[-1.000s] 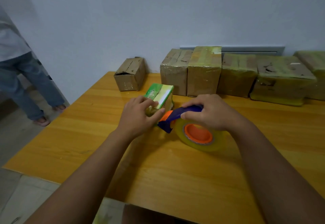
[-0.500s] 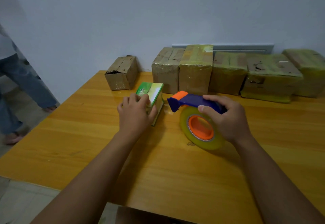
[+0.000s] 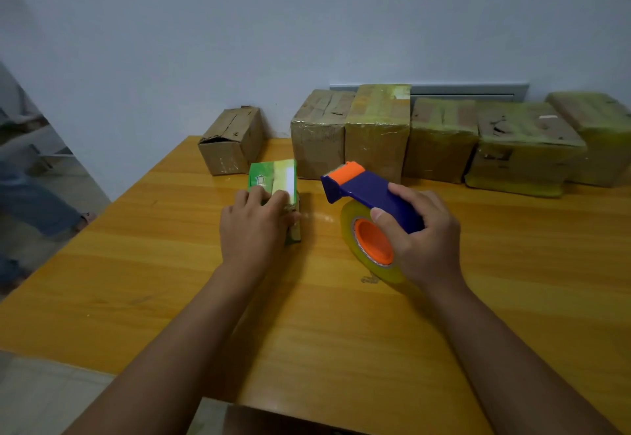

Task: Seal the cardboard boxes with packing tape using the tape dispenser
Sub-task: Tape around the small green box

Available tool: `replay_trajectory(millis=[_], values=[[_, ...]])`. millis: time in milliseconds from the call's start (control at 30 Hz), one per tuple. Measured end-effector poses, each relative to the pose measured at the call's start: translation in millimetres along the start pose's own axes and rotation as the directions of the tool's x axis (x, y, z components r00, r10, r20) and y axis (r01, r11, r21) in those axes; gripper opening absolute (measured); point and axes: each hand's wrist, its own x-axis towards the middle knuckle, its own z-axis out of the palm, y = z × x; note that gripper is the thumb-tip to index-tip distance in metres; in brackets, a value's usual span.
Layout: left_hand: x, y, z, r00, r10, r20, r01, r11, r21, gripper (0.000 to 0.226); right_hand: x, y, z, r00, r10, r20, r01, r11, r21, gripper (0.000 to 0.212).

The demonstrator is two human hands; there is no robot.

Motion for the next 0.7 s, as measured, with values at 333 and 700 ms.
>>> replay_trajectory(millis=[333,700], values=[[1,-8,-1,0.999,0.039,0.006,-0.039,0.998,-0.046,0.041,-1,2,-1,1.000,-0.019,0.000,0.019,1.000,-0.006,0.064],[23,-21,-10,0.982,-0.047,0.182,0.085,0.975,-0.206,0.038,-1,3,-1,0.999,-0.019,0.043,0.021,0.999,-0.040,0.066]])
